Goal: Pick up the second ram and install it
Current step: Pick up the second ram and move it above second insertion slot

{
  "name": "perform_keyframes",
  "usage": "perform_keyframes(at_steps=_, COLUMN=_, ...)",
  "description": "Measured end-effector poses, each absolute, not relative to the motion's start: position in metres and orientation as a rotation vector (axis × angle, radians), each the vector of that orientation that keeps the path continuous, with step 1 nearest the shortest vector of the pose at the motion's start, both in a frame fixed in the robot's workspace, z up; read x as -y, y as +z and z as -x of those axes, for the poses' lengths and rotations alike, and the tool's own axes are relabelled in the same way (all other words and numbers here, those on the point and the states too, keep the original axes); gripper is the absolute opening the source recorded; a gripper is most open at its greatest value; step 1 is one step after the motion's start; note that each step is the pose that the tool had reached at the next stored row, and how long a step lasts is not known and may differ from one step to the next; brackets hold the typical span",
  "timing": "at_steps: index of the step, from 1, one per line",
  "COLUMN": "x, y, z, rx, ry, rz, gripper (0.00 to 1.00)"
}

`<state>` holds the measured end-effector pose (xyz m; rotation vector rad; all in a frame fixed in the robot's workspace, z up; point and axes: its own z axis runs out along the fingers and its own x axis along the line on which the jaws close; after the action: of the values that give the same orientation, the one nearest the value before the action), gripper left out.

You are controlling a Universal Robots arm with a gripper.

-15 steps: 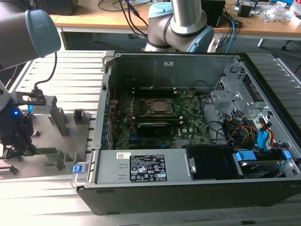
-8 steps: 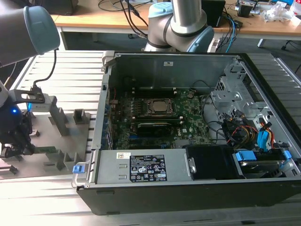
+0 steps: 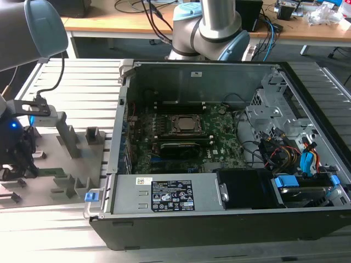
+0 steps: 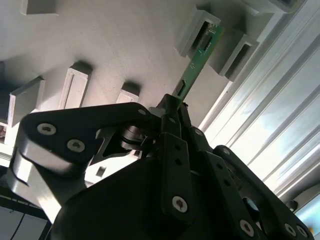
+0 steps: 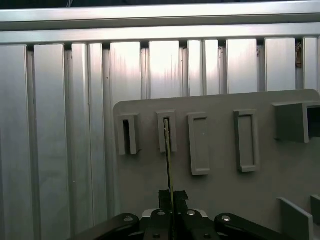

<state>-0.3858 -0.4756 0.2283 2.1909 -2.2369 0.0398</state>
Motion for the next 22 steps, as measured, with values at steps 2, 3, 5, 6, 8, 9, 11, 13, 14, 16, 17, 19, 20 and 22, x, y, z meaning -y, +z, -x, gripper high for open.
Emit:
perform_keyframes(at_steps=2, x=0.476, y=0.231, z=0.386, rx=2.237, ry=0.04, rz=-2.191, gripper=0.14)
perform_keyframes(at_steps=3, x=0.476, y=0.232, z=0.386, rx=2.237, ry=0.04, rz=-2.191, gripper=0.14)
perform_keyframes(at_steps=5, x=0.476, y=0.233, z=0.386, rx=2.237, ry=0.04, rz=-2.191, gripper=0.14)
perform_keyframes(at_steps=6, x=0.476, y=0.234, z=0.386, rx=2.237, ry=0.04, rz=-2.191, gripper=0.14)
perform_keyframes(at_steps=8, x=0.476, y=0.237, z=0.386, rx=2.237, ry=0.04, rz=-2.191, gripper=0.14)
perform_keyframes(at_steps=9, x=0.476, y=0.24, z=0.386, rx=2.237, ry=0.04, rz=-2.191, gripper=0.14)
perform_keyframes(at_steps=11, x=0.476, y=0.242, z=0.386, rx=2.237, ry=0.04, rz=-2.191, gripper=0.14)
perform_keyframes(at_steps=13, x=0.476, y=0.246, z=0.386, rx=2.237, ry=0.04, rz=-2.191, gripper=0.14)
perform_keyframes(at_steps=14, x=0.476, y=0.247, z=0.386, rx=2.237, ry=0.04, rz=-2.191, gripper=0.14)
perform_keyframes(at_steps=16, x=0.476, y=0.251, z=0.386, rx=2.237, ry=0.04, rz=-2.191, gripper=0.14)
perform_keyframes(at_steps=17, x=0.476, y=0.254, z=0.386, rx=2.237, ry=0.04, rz=-2.191, gripper=0.14)
perform_keyframes(at_steps=19, x=0.476, y=0.26, z=0.386, rx=2.237, ry=0.04, rz=-2.191, gripper=0.14)
perform_keyframes(at_steps=20, x=0.476, y=0.262, z=0.386, rx=2.237, ry=0.04, rz=-2.191, gripper=0.14)
perform_keyframes(at_steps=22, x=0.476, y=0.265, z=0.386, rx=2.237, ry=0.04, rz=-2.191, gripper=0.14)
